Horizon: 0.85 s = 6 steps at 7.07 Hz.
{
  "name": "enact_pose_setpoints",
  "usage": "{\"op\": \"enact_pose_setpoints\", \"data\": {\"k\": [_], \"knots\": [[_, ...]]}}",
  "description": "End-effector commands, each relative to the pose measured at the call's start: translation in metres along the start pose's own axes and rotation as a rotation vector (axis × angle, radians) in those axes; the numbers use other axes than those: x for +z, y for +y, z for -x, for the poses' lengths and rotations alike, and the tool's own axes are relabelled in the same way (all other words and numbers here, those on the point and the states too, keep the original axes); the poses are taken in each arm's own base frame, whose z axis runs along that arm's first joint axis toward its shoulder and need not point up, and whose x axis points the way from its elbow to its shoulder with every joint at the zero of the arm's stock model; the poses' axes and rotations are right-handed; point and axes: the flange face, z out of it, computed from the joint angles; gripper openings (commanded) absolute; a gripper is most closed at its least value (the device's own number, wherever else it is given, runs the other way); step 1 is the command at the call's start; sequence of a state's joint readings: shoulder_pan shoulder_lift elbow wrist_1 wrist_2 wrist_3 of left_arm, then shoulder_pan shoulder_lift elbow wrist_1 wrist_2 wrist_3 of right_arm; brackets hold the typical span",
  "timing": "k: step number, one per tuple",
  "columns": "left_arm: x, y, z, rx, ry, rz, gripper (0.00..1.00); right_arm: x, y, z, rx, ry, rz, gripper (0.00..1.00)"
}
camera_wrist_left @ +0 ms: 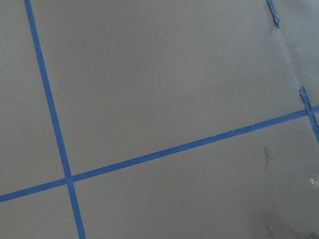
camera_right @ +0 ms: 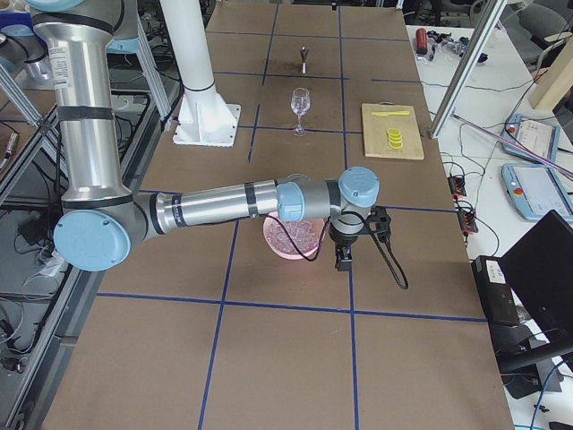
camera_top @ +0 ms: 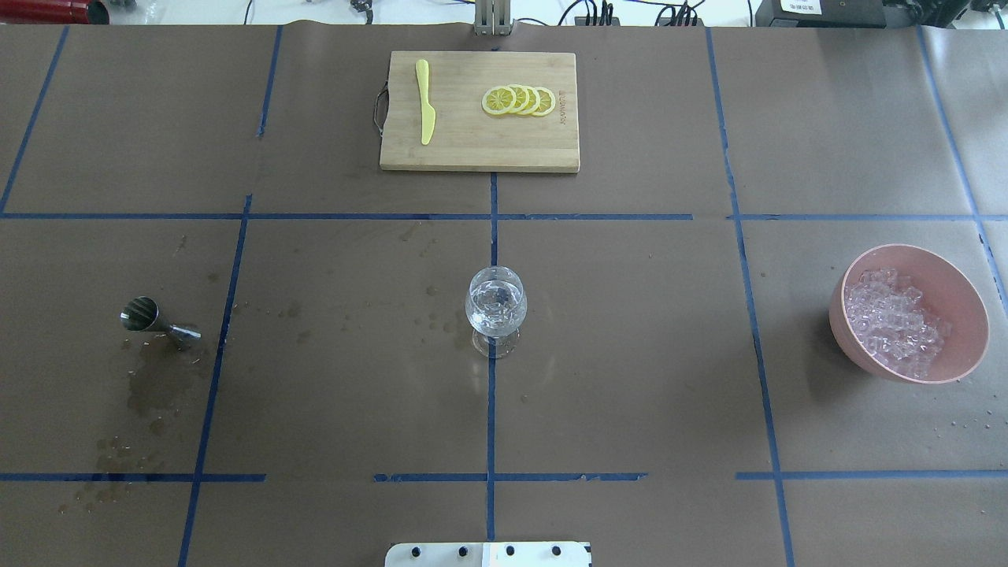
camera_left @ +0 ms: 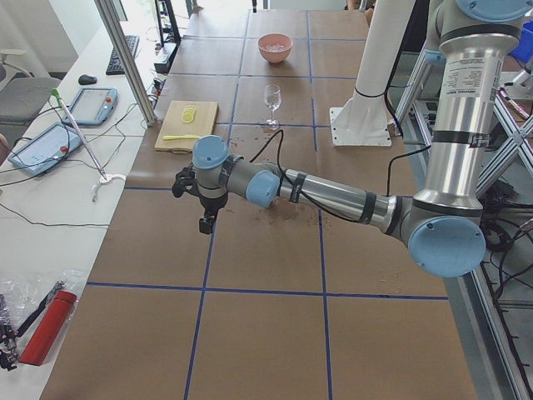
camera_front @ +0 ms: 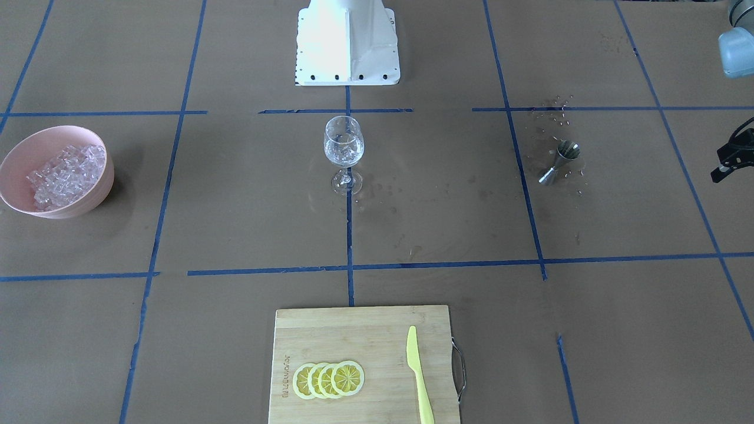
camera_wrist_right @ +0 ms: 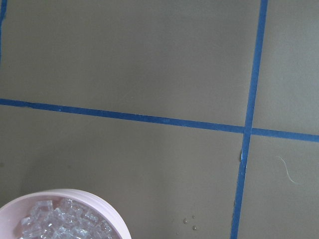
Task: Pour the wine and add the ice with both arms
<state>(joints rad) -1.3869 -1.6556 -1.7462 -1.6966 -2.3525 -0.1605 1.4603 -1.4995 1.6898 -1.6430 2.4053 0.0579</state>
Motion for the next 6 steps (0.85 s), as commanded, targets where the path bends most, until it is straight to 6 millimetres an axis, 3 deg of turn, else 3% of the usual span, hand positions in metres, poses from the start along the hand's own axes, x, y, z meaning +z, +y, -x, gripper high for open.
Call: {"op": "enact_pose_setpoints", "data": {"k": [1, 5, 6], "knots": [[0.001, 0.022, 0.009, 0.020, 0.001, -0.026, 1.00, -0.001, 0.003, 0.001, -0.002, -0.002, -0.002, 1.00], [0.019, 0.091, 0.036, 0.102, 0.018, -0.096, 1.00, 0.003, 0.003, -0.003, -0.001, 0.008, 0.005, 1.00], [0.022, 0.095, 0.038, 0.116, 0.022, -0.116, 1.00, 0.003, 0.003, -0.004, -0.001, 0.020, 0.004, 1.00]]}}
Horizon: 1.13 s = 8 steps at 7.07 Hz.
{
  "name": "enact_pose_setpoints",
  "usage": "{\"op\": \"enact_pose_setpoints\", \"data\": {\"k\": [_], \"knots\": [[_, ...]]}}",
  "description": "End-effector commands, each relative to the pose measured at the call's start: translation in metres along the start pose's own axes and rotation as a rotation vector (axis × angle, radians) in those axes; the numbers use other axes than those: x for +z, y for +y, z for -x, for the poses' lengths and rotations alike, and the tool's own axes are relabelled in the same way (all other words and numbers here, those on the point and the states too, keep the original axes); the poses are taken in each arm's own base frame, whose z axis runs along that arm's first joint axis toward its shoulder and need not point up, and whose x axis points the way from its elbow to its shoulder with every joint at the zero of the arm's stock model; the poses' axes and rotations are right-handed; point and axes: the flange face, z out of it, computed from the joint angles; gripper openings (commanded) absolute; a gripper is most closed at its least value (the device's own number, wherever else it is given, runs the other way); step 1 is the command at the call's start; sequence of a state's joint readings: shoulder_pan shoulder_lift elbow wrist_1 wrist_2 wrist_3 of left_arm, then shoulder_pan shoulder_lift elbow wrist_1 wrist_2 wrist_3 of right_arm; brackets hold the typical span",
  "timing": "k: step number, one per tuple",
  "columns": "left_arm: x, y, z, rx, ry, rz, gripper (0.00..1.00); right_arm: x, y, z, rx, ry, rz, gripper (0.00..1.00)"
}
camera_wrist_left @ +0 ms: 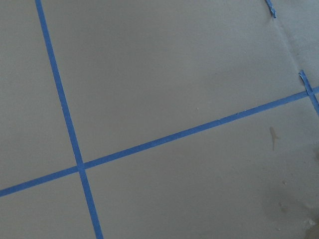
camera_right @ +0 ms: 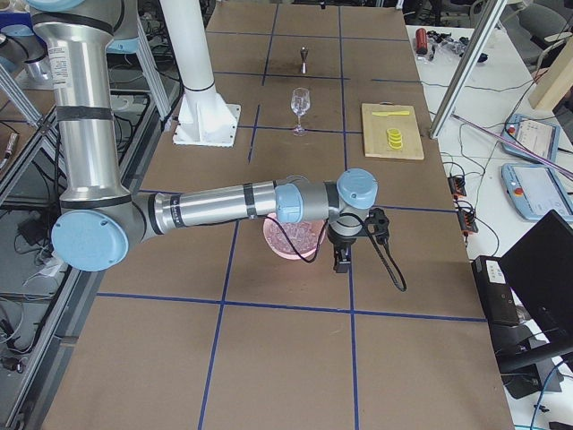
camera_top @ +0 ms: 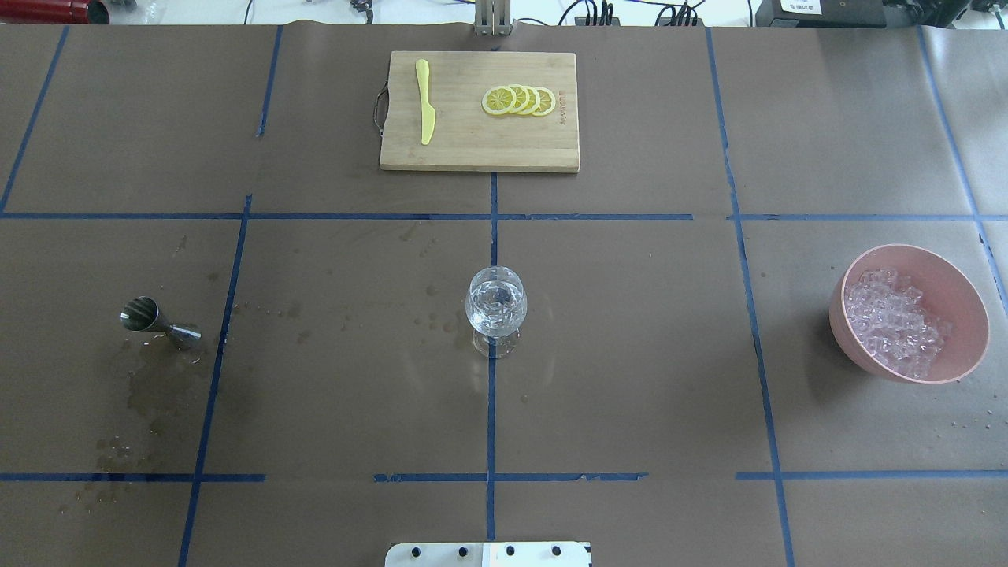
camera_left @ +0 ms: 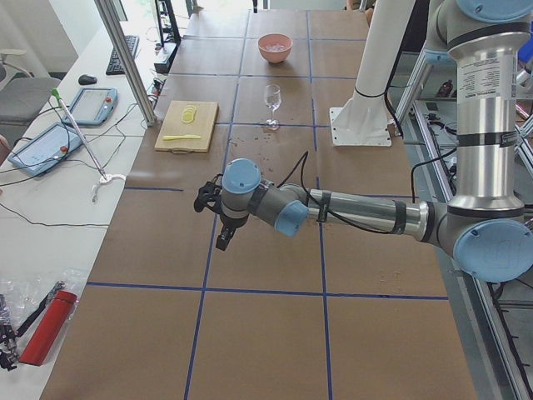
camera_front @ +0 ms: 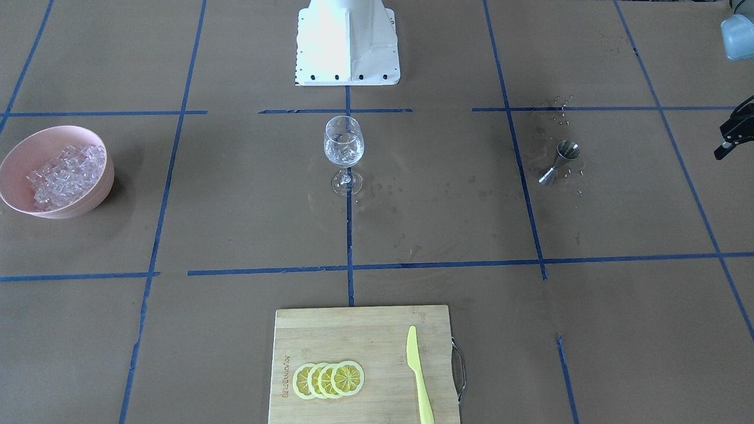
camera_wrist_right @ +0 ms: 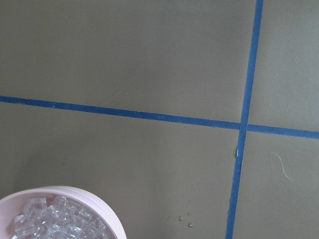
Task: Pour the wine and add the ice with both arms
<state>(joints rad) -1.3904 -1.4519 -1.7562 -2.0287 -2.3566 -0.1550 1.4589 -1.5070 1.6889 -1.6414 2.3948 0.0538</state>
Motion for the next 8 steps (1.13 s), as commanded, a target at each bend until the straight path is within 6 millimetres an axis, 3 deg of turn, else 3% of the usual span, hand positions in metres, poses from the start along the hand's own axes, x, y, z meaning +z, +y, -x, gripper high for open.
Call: {"op": "enact_pose_setpoints", "data": {"k": [1, 3, 4, 5, 8], "knots": [[0.017, 0.021, 0.020, -0.028, 0.000, 0.026, 1.00, 0.001, -0.003, 0.001, -0.007, 0.025, 0.000, 1.00], [0.021, 0.040, 0.027, -0.060, 0.041, 0.059, 1.00, 0.002, -0.002, 0.000, -0.005, 0.026, 0.003, 1.00], [0.021, 0.040, 0.030, -0.074, 0.035, 0.067, 1.00, 0.003, -0.001, -0.002, -0.002, 0.027, 0.006, 1.00], [0.017, 0.045, 0.051, -0.146, 0.008, 0.086, 1.00, 0.003, -0.001, -0.001, -0.002, 0.026, 0.006, 1.00], [0.019, 0.044, 0.066, -0.158, -0.003, 0.165, 1.00, 0.005, 0.000, -0.004, 0.003, 0.028, 0.010, 1.00]]}}
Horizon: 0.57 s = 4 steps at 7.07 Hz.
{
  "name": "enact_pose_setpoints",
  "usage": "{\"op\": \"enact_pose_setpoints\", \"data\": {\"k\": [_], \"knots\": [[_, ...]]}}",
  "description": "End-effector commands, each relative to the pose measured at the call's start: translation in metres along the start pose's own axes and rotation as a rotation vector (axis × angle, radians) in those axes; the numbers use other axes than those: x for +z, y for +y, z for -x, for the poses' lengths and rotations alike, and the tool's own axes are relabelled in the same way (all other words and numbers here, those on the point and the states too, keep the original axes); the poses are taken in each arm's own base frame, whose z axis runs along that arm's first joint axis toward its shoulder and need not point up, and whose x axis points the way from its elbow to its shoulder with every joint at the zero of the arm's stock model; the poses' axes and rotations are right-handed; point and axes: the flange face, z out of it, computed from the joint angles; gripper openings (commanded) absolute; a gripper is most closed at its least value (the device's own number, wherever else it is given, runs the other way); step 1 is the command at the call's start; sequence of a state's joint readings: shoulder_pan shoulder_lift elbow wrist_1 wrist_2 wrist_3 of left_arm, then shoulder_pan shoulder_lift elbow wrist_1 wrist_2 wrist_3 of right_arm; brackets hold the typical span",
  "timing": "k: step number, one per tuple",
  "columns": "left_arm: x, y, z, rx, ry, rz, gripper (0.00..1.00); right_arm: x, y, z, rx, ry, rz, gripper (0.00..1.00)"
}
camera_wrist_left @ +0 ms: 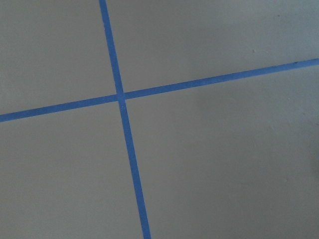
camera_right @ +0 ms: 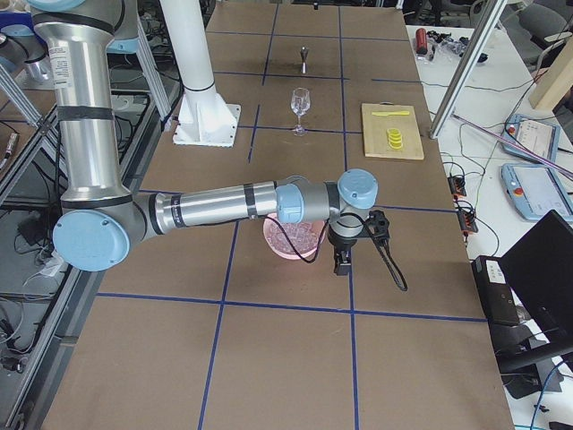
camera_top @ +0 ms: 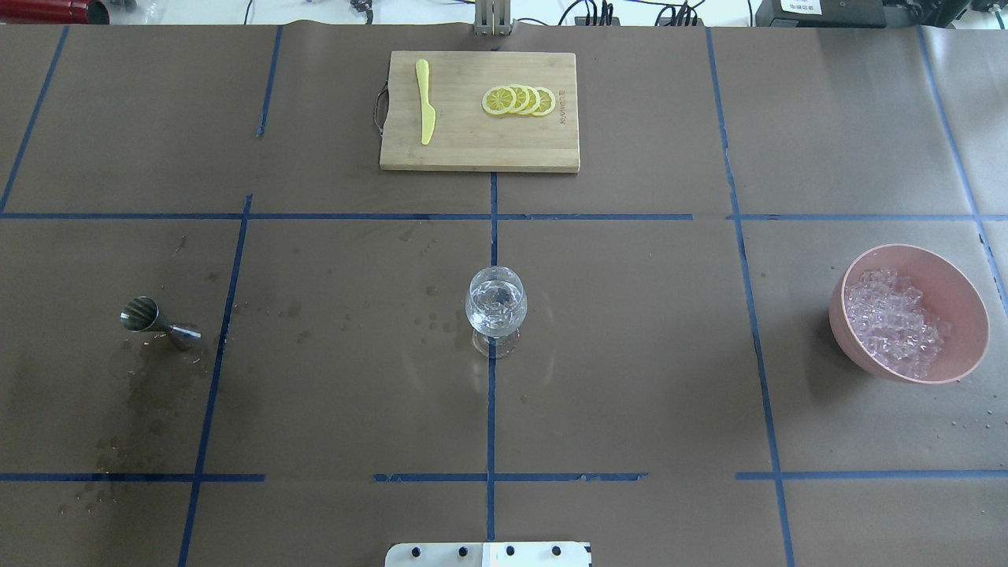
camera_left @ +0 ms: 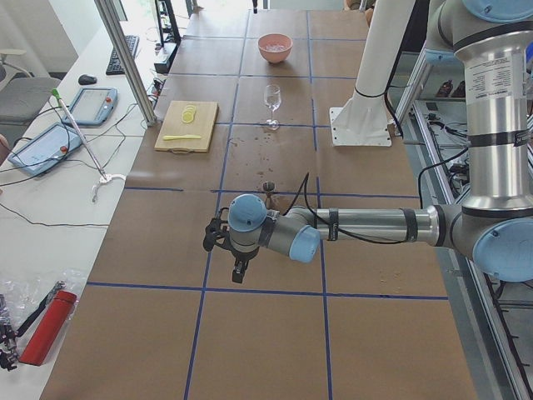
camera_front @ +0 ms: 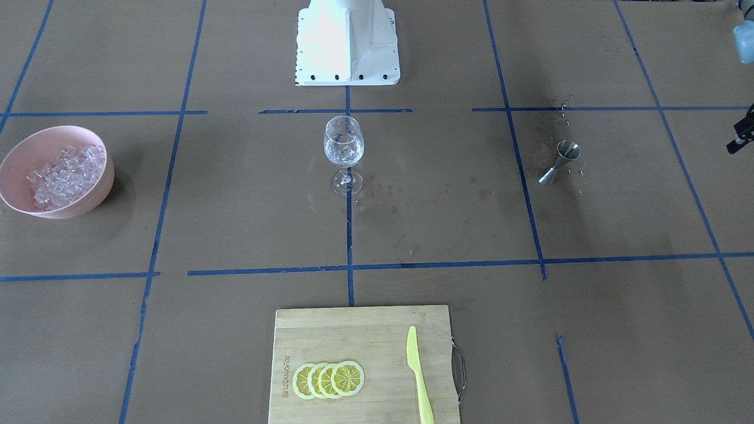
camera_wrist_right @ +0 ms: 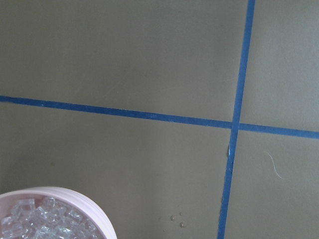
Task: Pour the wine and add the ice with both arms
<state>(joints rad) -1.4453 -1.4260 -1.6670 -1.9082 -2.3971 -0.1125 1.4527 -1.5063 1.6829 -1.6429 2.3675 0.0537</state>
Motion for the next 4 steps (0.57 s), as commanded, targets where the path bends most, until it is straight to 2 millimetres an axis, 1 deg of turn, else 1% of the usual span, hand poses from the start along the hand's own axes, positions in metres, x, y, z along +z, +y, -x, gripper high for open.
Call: {"op": "enact_pose_setpoints", "data": {"k": [1, 2, 3, 4], "knots": [[-0.019, -0.029, 0.009, -0.045, -0.015, 0.059, 1.00, 0.004, 0.001, -0.004, 0.008, -0.001, 0.008, 1.00], [-0.034, -0.033, 0.023, -0.010, -0.021, 0.064, 1.00, 0.006, 0.001, -0.006, 0.013, 0.000, 0.013, 1.00], [-0.043, -0.030, 0.031, -0.009, -0.023, 0.054, 1.00, 0.007, 0.001, -0.006, 0.013, 0.000, 0.015, 1.00], [-0.050, -0.031, 0.033, -0.008, -0.023, 0.037, 1.00, 0.007, 0.001, -0.006, 0.013, 0.000, 0.015, 1.00]]}}
